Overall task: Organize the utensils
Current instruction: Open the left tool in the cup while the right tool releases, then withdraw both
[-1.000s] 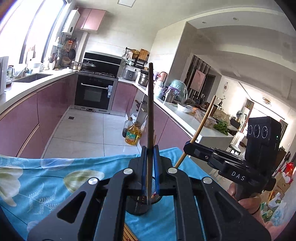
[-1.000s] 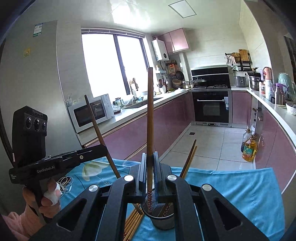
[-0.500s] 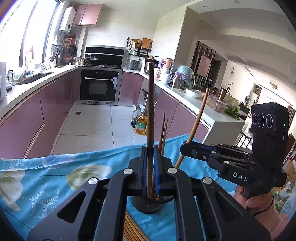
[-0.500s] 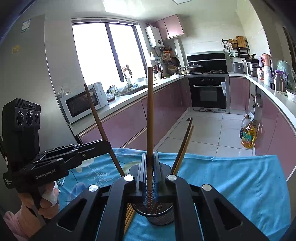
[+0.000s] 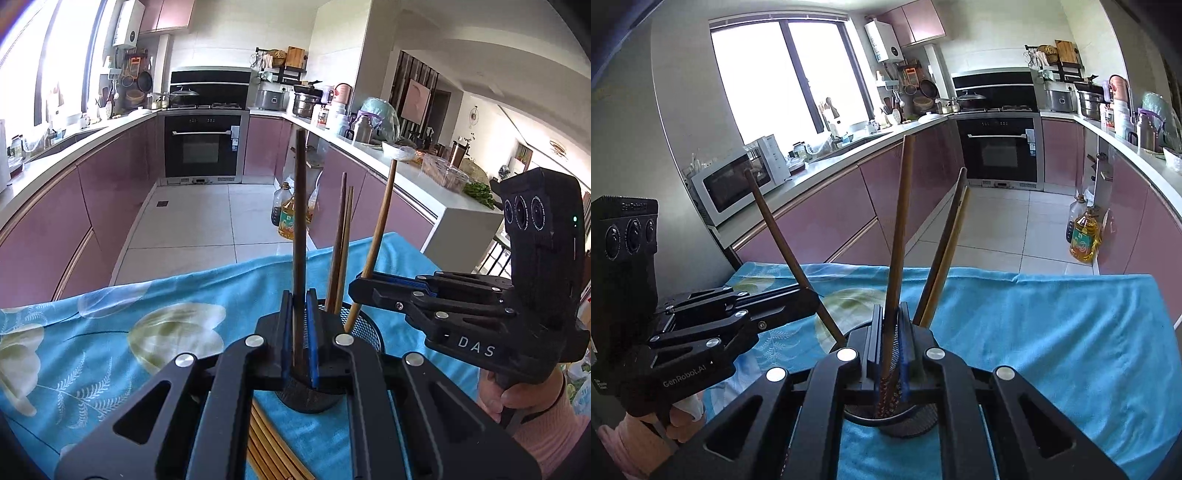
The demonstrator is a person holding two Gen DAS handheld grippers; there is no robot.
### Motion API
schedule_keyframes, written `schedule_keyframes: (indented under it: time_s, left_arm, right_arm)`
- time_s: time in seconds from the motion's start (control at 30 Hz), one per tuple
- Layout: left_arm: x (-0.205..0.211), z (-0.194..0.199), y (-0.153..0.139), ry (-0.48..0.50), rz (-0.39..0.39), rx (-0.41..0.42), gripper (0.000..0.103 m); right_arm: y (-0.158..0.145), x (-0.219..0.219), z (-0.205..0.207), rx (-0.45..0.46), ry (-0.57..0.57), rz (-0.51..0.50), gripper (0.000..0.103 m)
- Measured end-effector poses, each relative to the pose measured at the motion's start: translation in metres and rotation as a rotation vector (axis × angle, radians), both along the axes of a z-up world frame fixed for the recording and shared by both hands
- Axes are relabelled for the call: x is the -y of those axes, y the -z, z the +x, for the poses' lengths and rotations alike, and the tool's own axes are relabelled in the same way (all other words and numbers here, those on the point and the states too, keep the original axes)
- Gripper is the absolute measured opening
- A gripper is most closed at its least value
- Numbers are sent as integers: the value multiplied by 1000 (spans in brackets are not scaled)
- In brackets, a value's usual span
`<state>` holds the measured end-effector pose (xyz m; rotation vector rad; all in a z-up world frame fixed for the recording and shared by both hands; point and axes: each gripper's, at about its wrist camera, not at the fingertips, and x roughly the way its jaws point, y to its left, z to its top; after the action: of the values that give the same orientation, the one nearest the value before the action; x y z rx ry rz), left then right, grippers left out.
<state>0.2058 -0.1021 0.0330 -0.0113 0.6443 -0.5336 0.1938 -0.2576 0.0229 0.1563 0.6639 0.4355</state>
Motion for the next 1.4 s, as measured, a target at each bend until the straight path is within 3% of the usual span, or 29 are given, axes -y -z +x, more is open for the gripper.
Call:
schedule_keyframes:
  time_s: [0.13, 0.27, 0.57, 0.9, 1.1, 1.4]
  left_arm:
    - [-1, 4, 3, -2, -4, -5, 11]
    - [-10, 0, 5, -18, -25, -2, 25]
    - [-35, -21, 12, -52, -63, 20, 35]
    - [-65, -63, 27, -101, -20, 54, 53]
    - [-78, -82, 64, -119, 31, -26, 54]
    - [-77, -93, 120, -125, 104, -145, 54]
  right_arm:
    - [1, 2, 2, -1, 17, 8, 10]
    - [-2, 4, -2, 18, 35, 5, 20]
    - [-4, 6, -21, 40, 26, 7, 22]
    - [-5, -10, -73, 95, -84, 5, 40]
    - [33, -34, -85, 0, -151, -45, 42]
    - [88, -53, -85, -151, -145, -61, 42]
